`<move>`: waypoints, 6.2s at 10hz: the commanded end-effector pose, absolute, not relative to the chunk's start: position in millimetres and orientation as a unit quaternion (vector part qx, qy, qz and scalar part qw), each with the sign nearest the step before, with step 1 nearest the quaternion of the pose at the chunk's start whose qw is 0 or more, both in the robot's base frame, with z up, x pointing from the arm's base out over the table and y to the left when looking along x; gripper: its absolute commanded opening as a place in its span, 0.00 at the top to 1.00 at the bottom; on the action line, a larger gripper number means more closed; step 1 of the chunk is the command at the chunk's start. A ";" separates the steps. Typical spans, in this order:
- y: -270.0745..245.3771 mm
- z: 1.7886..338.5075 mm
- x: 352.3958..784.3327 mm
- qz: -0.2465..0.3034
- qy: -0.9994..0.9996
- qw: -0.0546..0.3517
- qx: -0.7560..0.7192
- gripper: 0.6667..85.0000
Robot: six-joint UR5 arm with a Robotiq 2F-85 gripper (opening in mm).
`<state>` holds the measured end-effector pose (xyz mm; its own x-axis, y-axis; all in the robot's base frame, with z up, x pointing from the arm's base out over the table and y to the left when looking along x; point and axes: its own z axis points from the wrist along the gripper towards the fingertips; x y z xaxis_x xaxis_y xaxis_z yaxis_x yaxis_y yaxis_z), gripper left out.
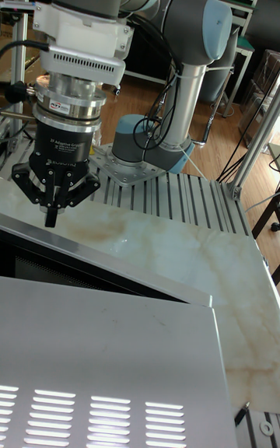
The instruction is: Close the microwave door
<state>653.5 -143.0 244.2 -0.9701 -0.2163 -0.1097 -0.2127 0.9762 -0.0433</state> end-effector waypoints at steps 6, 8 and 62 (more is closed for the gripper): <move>-150.4 239.1 666.7 -0.017 0.992 0.052 -0.115 0.99; -152.3 239.7 668.4 -0.018 0.992 0.048 -0.115 0.99; -154.7 234.8 728.5 -0.038 0.987 0.054 -0.145 0.99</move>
<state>727.6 -156.8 234.1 -0.9532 -0.2883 -0.0906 -0.2793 0.9550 -0.1000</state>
